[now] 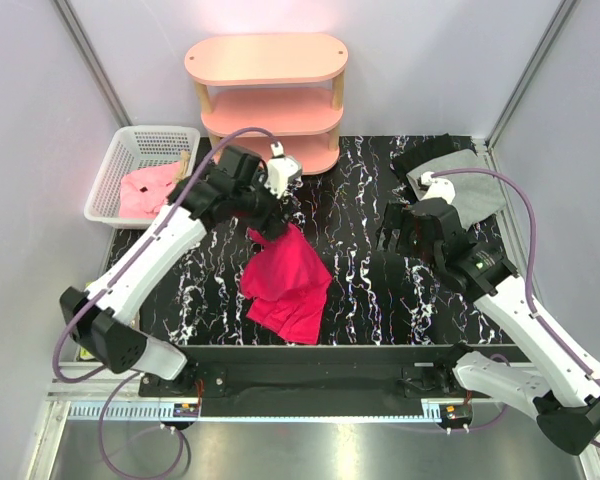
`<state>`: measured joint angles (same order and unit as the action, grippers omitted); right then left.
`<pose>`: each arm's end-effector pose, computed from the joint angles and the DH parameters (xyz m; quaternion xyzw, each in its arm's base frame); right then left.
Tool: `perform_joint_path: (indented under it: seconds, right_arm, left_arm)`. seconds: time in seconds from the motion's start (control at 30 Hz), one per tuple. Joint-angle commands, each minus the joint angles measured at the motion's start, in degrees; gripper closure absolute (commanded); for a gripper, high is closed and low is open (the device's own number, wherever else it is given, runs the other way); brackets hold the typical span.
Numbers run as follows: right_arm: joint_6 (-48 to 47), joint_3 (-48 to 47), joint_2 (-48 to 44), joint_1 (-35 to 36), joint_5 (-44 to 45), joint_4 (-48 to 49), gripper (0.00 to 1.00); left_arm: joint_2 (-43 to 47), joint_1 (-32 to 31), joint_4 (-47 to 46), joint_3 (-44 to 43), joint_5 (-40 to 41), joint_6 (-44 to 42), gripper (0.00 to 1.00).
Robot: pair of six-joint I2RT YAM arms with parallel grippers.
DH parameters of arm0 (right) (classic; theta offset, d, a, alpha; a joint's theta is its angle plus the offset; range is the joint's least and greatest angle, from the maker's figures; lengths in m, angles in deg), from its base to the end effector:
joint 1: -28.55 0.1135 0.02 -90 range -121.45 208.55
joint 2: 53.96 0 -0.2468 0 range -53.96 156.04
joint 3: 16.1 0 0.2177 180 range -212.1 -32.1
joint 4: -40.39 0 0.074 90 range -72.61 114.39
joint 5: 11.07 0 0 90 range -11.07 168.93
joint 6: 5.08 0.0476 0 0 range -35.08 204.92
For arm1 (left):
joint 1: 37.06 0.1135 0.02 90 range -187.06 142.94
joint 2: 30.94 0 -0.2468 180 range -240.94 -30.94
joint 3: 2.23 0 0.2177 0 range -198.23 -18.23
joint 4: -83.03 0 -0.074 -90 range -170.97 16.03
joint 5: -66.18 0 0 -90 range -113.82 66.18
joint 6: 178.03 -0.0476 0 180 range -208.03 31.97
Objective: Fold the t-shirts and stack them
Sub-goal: Move the tshirt to the center of the board, then flatten the tshirt out
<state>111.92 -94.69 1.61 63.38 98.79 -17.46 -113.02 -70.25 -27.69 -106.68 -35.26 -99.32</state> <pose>0.1556 0.0886 0.3344 0.0201 0.8765 0.1032 0.4699 0.2206 -0.1556 0.3527 0.3842 0.8428 -0.1604 0.3411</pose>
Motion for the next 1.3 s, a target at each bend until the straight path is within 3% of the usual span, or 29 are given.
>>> perform_joint_path:
  seconds: [0.0, 0.17, 0.3, 0.47, 0.7, 0.9, 1.27]
  right_arm:
    - [-1.2, 0.4, 0.2, 0.2, -5.9, 1.2, 0.08]
    - [-3.4, 1.0, 4.7, 3.2, -16.7, 3.3, 0.11]
    - [-5.2, -0.9, 10.9, 10.4, -18.7, 6.8, 0.10]
    - [-10.8, -10.3, 29.1, 23.2, -12.9, 7.2, 0.07]
    - [-13.0, -24.6, 47.8, 24.4, -17.2, 9.1, 0.00]
    - [-13.1, -35.4, 61.7, 24.8, -21.5, 9.2, 0.04]
    - [-13.4, -50.4, 76.5, 24.8, -24.5, 4.2, 0.06]
  left_arm:
    - [-0.8, 1.1, -8.2, 7.2, 6.2, 2.1, 0.01]
    - [3.2, 13.3, -11.9, 11.6, 2.7, 3.5, 0.01]
    - [8.9, 21.2, -12.5, 14.6, -0.9, 3.5, 0.01]
    - [17.2, 31.5, -12.8, 17.7, -6.4, 5.5, 0.01]
    - [22.1, 43.1, -11.9, 22.4, -9.5, 5.3, 0.01]
    - [22.8, 45.8, -11.5, 25.6, -10.9, 4.9, 0.01]
    - [23.7, 45.8, -10.2, 25.2, -12.3, 3.9, 0.01]
